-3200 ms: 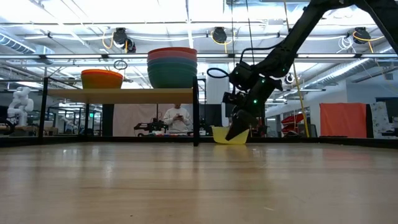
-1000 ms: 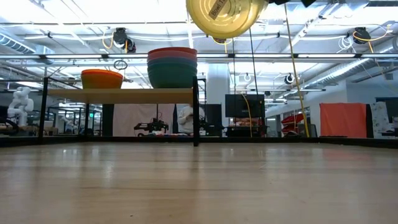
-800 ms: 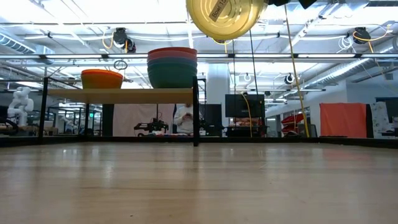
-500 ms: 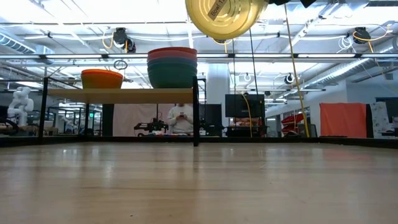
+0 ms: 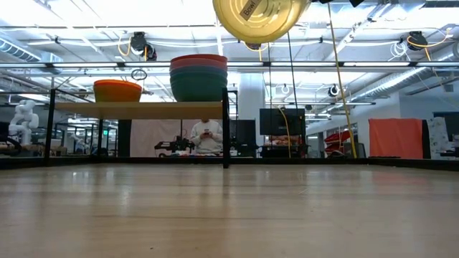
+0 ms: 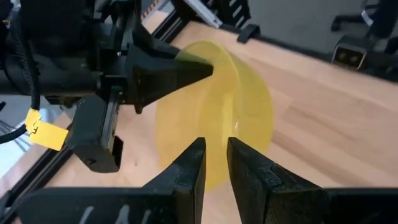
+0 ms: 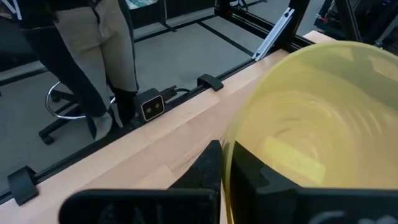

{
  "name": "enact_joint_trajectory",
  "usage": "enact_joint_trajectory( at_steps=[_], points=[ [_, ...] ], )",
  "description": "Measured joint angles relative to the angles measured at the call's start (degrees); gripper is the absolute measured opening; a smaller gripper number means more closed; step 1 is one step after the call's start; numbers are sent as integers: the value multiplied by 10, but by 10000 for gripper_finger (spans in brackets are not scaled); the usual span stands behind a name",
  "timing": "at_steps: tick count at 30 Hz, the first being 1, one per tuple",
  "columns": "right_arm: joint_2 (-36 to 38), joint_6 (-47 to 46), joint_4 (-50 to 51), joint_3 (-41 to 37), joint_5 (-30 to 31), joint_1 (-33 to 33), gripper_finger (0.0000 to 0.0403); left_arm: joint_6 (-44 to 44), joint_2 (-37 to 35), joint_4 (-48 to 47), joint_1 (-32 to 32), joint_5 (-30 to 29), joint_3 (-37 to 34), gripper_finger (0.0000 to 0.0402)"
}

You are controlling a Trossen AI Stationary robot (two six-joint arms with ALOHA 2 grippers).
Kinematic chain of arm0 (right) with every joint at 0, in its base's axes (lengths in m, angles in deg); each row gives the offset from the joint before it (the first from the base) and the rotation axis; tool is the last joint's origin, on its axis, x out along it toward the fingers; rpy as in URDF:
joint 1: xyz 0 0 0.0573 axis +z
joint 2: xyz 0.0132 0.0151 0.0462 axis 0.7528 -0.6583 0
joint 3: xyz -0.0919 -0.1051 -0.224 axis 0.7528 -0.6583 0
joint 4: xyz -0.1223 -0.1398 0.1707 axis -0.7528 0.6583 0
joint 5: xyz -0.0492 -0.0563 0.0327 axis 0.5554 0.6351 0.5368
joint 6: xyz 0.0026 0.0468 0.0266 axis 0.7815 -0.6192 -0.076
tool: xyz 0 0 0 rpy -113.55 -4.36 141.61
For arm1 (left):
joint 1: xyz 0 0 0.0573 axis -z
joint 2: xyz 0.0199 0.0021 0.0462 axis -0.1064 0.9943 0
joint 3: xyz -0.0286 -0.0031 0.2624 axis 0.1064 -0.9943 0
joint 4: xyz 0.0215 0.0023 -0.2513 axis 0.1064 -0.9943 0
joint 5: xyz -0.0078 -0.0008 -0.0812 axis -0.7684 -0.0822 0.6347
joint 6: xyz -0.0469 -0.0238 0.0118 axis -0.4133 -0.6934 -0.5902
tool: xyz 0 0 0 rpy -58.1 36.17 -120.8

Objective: Place and stack bowls onto a shelf
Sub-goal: Stack the yellow bowl on top of the orange bowl on the shelf

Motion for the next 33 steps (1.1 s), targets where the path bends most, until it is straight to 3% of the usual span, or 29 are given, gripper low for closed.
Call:
enact_joint_trajectory(
  at_steps=[29, 33],
  points=[
    [0, 0, 17, -3, 1, -1, 0, -16, 41, -6, 6, 31, 0, 74],
    [0, 0, 18, -3, 0, -1, 0, 0, 41, -11, 6, 31, 0, 46]
  ],
)
